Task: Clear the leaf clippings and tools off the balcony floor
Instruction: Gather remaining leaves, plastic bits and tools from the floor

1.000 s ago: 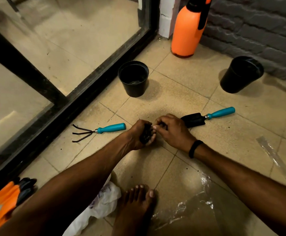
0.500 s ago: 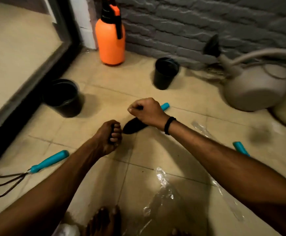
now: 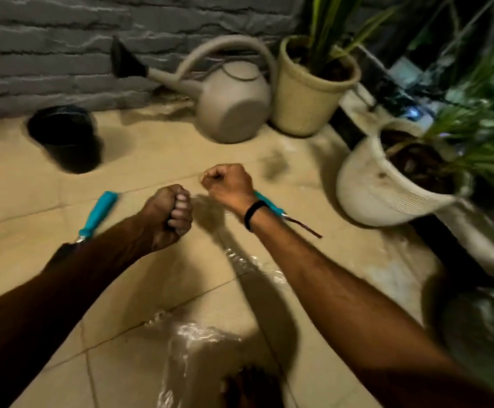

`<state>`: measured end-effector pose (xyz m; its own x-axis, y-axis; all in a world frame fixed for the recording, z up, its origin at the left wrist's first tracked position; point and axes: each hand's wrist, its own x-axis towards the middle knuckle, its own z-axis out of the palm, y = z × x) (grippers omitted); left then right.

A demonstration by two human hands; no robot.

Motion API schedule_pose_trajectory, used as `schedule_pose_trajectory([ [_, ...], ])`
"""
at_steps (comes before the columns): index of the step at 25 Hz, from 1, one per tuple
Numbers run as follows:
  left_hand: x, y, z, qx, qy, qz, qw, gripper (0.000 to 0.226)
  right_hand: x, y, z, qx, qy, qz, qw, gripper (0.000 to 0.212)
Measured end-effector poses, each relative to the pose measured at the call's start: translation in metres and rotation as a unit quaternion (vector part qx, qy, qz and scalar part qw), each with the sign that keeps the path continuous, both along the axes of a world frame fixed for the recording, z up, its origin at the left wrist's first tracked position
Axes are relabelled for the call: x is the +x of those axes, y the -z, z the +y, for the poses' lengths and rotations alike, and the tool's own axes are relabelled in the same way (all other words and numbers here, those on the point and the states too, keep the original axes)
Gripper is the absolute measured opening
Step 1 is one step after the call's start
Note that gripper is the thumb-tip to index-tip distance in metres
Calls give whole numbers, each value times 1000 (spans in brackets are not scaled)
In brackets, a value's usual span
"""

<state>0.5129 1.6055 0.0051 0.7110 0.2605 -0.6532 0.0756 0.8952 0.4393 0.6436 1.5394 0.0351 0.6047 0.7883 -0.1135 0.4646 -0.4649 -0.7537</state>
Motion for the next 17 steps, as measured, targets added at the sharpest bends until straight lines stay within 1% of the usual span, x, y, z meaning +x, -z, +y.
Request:
schedule_pose_trajectory([
  [2,38,-11,-8,28,91,7,995,53,15,15,-39,-6,84,-28,996,14],
  [4,76,-21,-18,79,173,35,981,52,29,37,-75,-25,159,-29,987,19],
  [7,130,-23,-43,120,248,61,959,48,63,57,-143,-73,256,-20,964,24],
  [9,164,-17,-68,120,298,56,945,44,87,61,-197,-105,283,-8,953,24],
  [10,180,-14,-84,114,324,49,938,45,99,65,-228,-113,308,-3,945,23],
  [11,192,-9,-99,109,344,43,932,47,108,69,-257,-108,340,7,934,21],
  [13,210,2,-132,86,362,32,928,44,120,81,-309,-61,410,67,908,17],
  [14,213,8,-145,67,358,32,931,41,123,89,-331,-57,420,79,902,15],
  [15,214,14,-156,48,354,31,934,38,121,92,-348,-90,404,64,908,15],
  [17,212,29,-169,25,346,30,937,34,116,100,-365,-184,336,32,923,21],
])
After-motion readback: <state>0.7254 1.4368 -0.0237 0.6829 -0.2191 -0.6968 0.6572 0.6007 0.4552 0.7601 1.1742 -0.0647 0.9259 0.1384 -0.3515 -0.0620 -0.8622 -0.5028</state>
